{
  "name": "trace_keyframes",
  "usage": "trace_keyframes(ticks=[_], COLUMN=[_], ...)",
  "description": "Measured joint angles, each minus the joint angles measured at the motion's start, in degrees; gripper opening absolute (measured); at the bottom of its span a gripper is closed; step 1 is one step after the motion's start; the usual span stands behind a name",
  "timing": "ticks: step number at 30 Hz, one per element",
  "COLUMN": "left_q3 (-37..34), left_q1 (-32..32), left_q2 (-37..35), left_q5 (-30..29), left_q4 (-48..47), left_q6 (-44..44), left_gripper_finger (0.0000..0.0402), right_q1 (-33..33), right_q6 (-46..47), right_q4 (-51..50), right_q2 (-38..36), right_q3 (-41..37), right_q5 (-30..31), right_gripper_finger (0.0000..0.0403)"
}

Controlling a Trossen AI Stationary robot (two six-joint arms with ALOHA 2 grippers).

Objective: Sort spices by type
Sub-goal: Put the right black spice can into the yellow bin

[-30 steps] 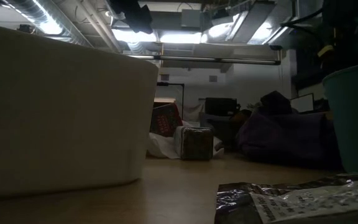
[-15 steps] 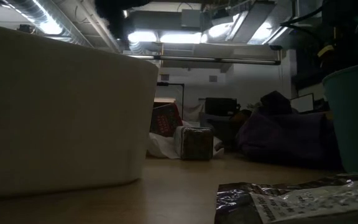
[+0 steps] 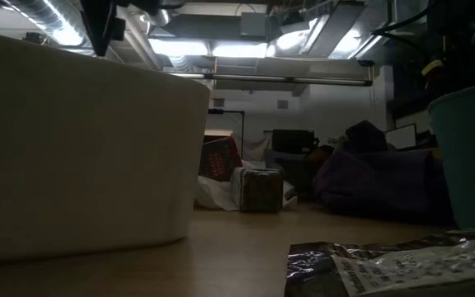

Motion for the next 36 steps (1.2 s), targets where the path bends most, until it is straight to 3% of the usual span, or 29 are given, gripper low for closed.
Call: trace_keyframes(ticks=[8,16,22,29,36], left_q3=[0.0,0.0,0.0,0.0,0.0], left_q1=[-4.7,-6.8,-7.2,-7.1,-7.1], left_q2=[0.0,0.0,0.0,0.0,0.0], left_q5=[-0.5,-3.4,-5.0,-5.9,-5.9], left_q4=[-0.3,-1.1,-1.0,-1.0,-1.1], left_q6=[-8.2,-9.0,-8.8,-7.6,-7.7], left_gripper_finger=[0.0155,0.0155,0.0155,0.0155,0.0155], right_q1=[0.0,0.0,0.0,0.0,0.0], right_q6=[0.0,0.2,0.2,-1.4,-1.5], right_q4=[0.0,-0.1,0.0,0.0,-0.1], right_q2=[0.0,0.3,0.4,0.4,1.4], right_q3=[0.0,0.0,0.0,0.0,-0.3], right_q5=[0.4,-0.6,3.3,1.6,0.6], right_gripper_finger=[0.0154,0.0154,0.0154,0.0155,0.0209])
